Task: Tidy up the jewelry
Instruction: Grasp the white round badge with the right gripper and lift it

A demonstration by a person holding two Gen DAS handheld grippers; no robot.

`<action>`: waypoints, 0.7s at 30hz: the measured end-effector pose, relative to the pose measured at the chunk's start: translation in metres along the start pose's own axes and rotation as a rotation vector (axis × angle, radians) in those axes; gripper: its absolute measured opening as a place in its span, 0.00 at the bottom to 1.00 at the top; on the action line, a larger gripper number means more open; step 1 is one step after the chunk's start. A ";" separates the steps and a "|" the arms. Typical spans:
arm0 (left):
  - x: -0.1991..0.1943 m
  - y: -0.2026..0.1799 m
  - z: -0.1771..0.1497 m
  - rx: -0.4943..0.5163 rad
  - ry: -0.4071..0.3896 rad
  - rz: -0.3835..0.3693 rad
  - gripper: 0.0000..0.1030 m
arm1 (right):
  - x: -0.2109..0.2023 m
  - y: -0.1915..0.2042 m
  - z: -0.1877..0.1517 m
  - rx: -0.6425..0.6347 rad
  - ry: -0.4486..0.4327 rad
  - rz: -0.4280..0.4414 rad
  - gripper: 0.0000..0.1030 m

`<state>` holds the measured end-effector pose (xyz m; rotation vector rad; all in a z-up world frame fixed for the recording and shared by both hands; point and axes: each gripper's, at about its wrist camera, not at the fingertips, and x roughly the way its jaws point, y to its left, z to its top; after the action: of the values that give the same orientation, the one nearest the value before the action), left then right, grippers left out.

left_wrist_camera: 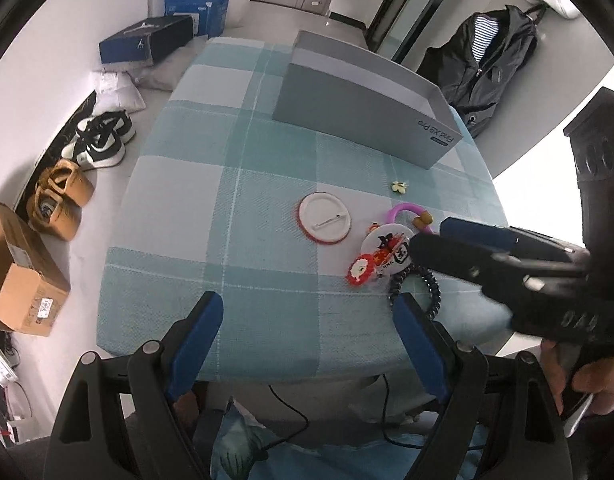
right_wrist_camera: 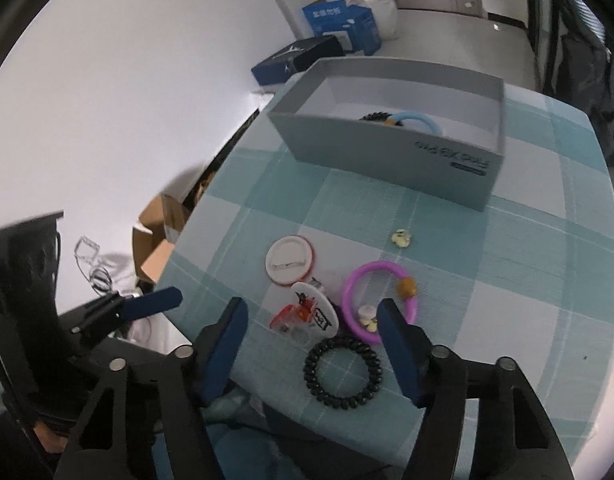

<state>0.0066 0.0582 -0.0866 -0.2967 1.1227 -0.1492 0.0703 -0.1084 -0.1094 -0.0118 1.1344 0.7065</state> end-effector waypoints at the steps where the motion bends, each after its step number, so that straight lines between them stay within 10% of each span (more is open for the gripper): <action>1: 0.001 0.001 0.001 -0.001 -0.001 -0.001 0.81 | 0.004 0.004 0.000 -0.016 0.004 -0.012 0.59; 11: 0.006 0.000 0.000 0.026 0.018 0.012 0.81 | 0.017 0.016 0.003 -0.080 0.034 -0.069 0.34; 15: 0.006 0.001 0.000 0.017 0.023 0.011 0.81 | 0.021 0.015 0.004 -0.090 0.053 -0.095 0.08; 21: 0.007 0.005 0.000 -0.009 0.029 0.013 0.81 | 0.019 0.020 0.001 -0.120 0.041 -0.095 0.05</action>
<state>0.0097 0.0614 -0.0942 -0.2958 1.1537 -0.1376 0.0653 -0.0823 -0.1177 -0.1810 1.1220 0.6910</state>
